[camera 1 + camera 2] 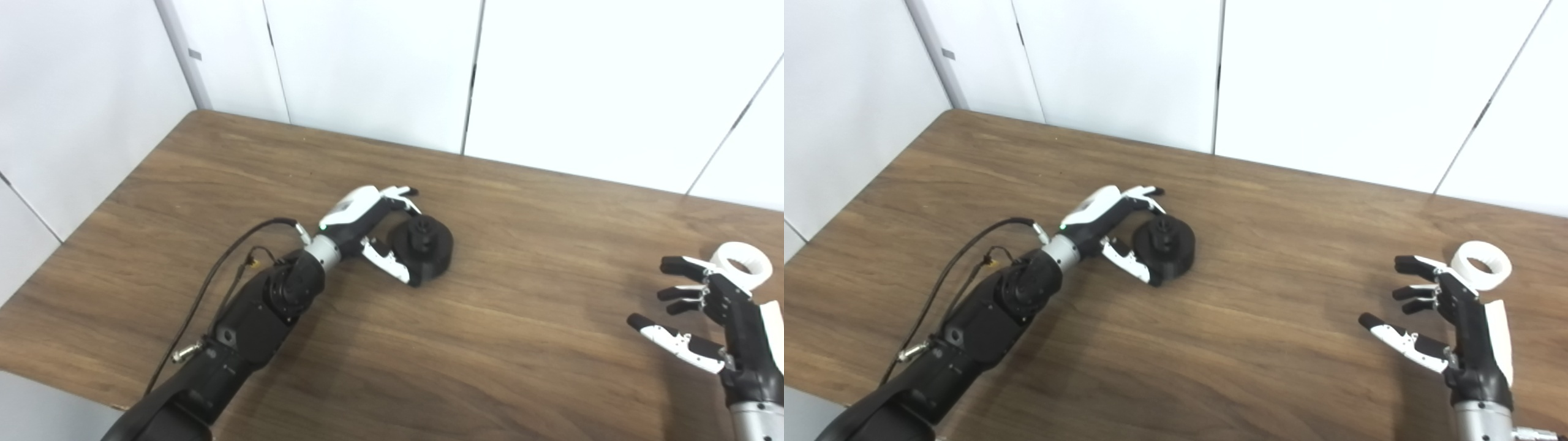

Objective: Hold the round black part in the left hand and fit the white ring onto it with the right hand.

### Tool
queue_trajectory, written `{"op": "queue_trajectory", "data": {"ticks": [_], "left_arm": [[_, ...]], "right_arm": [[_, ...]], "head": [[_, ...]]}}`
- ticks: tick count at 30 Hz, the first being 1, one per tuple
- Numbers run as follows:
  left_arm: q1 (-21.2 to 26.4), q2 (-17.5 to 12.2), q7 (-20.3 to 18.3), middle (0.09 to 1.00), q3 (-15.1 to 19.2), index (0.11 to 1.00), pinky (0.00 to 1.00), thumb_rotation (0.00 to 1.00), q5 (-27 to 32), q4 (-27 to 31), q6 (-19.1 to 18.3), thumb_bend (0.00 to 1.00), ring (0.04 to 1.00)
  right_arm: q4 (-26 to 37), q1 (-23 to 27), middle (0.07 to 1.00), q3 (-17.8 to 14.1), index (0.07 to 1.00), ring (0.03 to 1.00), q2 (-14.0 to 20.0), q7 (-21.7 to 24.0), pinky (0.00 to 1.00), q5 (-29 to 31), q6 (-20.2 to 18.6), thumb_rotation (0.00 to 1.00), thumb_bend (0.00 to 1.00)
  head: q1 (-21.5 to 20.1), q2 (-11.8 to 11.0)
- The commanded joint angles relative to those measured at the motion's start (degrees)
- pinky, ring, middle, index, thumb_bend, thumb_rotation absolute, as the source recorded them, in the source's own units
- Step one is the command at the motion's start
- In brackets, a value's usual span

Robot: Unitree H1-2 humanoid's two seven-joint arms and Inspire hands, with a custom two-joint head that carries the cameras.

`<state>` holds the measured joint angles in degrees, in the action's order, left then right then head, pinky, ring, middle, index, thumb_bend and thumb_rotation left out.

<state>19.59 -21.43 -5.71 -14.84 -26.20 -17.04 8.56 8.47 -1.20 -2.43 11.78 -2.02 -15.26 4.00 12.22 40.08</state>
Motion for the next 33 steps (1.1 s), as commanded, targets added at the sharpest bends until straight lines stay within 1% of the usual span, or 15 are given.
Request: {"op": "queue_trajectory", "data": {"ticks": [1, 4, 9, 16, 21, 24, 27, 29, 33], "left_arm": [[0.97, 0.38, -1.54, 0.948, -0.66, 0.483, 0.94, 0.07, 1.20, 2.26, 2.21, 0.52, 0.980], [0.69, 0.74, -3.54, 0.958, -1.80, 0.483, 0.96, 0.07, 1.50, 3.20, 3.08, 0.52, 0.996], [0.02, 1.42, -5.54, 0.956, -3.32, 0.483, 0.97, 0.07, 1.70, 4.91, 4.25, 0.52, 0.997], [-1.04, 2.48, -8.78, 0.959, -5.21, 0.483, 0.96, 0.07, 2.66, 6.76, 6.09, 0.52, 0.998], [-1.80, 3.26, -10.85, 0.959, -6.40, 0.483, 0.96, 0.07, 3.00, 8.31, 5.65, 0.52, 1.000], [-2.03, 3.57, -13.05, 0.966, -7.31, 0.484, 0.95, 0.07, 4.18, 8.64, 5.60, 0.52, 1.000], [-2.03, 3.71, -14.67, 0.976, -8.44, 0.484, 0.96, 0.07, 5.36, 7.81, 7.06, 0.52, 1.000], [-2.02, 3.79, -15.17, 0.974, -8.98, 0.484, 0.94, 0.07, 5.65, 7.31, 8.03, 0.52, 1.000], [-2.46, 3.75, -15.79, 0.970, -10.23, 0.484, 0.90, 0.08, 5.23, 7.49, 8.60, 0.52, 1.000]], "right_arm": [[1.86, 2.01, 0.708, -0.12, 0.688, 0.565, 0.21, -0.34, 0.47, 0.11, 1.71, 0.00, 0.60], [1.93, 2.02, 0.709, -0.09, 0.685, 0.565, 0.22, -0.29, 0.47, -0.02, 1.42, 0.00, 0.60], [1.78, 2.07, 0.709, -0.03, 0.688, 0.562, 0.27, -0.27, 0.47, 0.03, 1.90, 0.00, 0.60], [2.37, 2.00, 0.714, 0.01, 0.687, 0.564, 0.05, -0.18, 0.46, 0.00, 1.03, 0.00, 0.60], [2.83, 1.96, 0.718, 0.10, 0.689, 0.573, 0.04, -0.16, 0.47, -0.46, 0.68, 0.02, 0.59], [3.34, 1.90, 0.718, 0.11, 0.692, 0.575, -0.10, -0.13, 0.47, -0.71, 0.07, 0.00, 0.58], [3.64, 1.86, 0.718, 0.14, 0.689, 0.573, -0.22, -0.12, 0.47, -0.72, -0.09, 0.00, 0.58], [3.77, 1.86, 0.716, 0.13, 0.688, 0.574, -0.28, -0.13, 0.47, -0.80, -0.32, 0.00, 0.59], [4.32, 1.82, 0.716, 0.06, 0.687, 0.575, -0.65, -0.07, 0.48, -0.62, -1.05, 0.00, 0.59]], "head": [[0.05, 0.08], [0.05, 0.08], [-0.09, 0.47], [-0.79, 0.79], [-1.11, 1.02], [-1.24, 1.01], [-1.75, 1.22], [-1.75, 1.22], [-2.93, 1.62]]}}
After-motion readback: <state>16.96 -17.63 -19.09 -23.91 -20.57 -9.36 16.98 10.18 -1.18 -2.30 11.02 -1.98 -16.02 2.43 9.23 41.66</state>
